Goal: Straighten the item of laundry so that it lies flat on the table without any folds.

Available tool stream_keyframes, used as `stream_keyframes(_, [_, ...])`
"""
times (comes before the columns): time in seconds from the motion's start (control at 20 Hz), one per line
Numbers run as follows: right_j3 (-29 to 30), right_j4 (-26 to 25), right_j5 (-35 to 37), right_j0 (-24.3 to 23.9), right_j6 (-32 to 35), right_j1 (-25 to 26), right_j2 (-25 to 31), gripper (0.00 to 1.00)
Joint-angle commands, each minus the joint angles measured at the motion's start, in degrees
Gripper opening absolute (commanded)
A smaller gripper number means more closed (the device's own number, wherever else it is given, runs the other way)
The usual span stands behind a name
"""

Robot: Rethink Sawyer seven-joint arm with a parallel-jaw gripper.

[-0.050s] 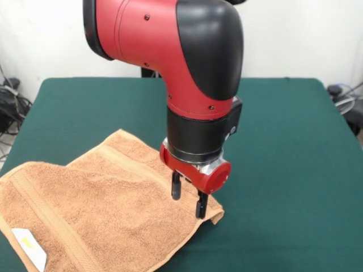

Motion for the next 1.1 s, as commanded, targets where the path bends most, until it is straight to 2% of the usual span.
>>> stream_keyframes(0.05, [1.24, 0.4, 6.76, -1.46, 6.37, 0.81, 4.95, 1.0])
stream_keyframes(0.3, [0.82, 1.07, 9.28, -1.68, 5.24, -0.23, 7.81, 1.0])
stream_keyframes(1.1, [-0.08, 2.1, 9.35, 0.53, 8.53, 0.56, 8.3, 1.0])
